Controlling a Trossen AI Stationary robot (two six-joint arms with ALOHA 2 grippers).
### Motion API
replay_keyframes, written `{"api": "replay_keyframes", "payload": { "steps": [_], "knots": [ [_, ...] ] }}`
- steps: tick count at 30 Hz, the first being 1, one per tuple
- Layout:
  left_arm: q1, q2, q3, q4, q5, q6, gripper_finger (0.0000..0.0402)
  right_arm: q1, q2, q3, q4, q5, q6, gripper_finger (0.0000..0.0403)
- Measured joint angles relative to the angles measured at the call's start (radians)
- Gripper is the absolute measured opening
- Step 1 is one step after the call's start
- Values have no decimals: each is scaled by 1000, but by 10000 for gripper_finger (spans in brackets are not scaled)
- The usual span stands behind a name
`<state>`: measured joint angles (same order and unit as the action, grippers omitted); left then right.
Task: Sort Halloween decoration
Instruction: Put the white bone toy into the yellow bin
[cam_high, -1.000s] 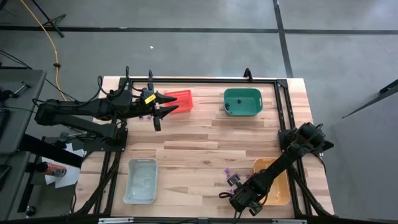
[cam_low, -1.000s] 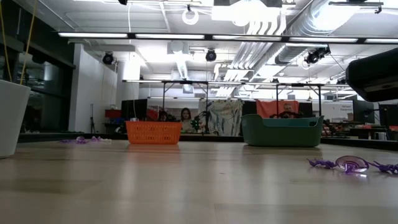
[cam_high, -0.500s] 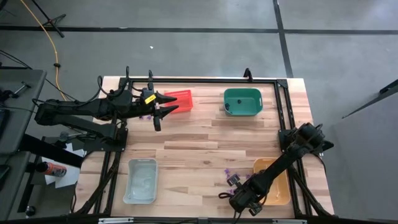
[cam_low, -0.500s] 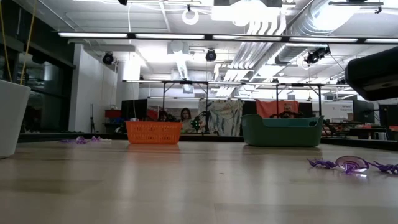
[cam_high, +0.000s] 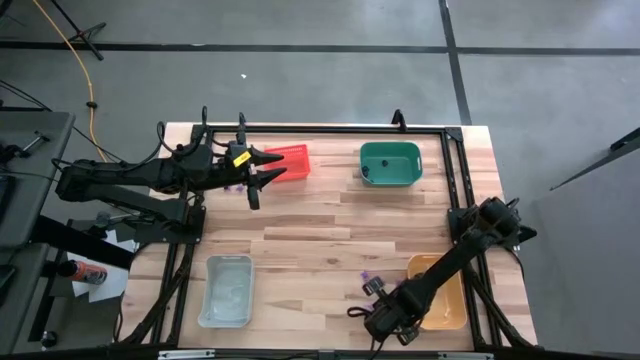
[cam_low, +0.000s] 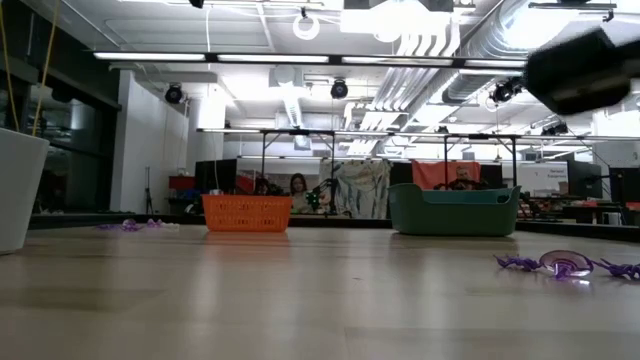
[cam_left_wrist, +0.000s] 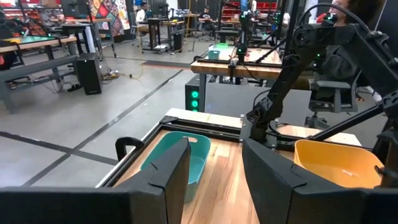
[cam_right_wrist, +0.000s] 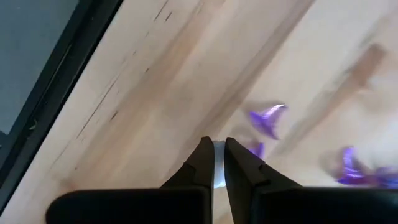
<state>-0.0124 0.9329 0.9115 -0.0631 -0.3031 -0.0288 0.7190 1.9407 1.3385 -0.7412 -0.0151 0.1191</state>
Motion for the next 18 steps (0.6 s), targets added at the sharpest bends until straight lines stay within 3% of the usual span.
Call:
{"api": "replay_keyframes", "payload": {
  "steps": [7,18],
  "knots": [
    [0,0,0,1,0,0,136,-60,-84,21,-102,1,-48,12],
    [0,0,0,2,0,-3,136,-199,-263,21,-272,93,-28,12]
  ]
}}
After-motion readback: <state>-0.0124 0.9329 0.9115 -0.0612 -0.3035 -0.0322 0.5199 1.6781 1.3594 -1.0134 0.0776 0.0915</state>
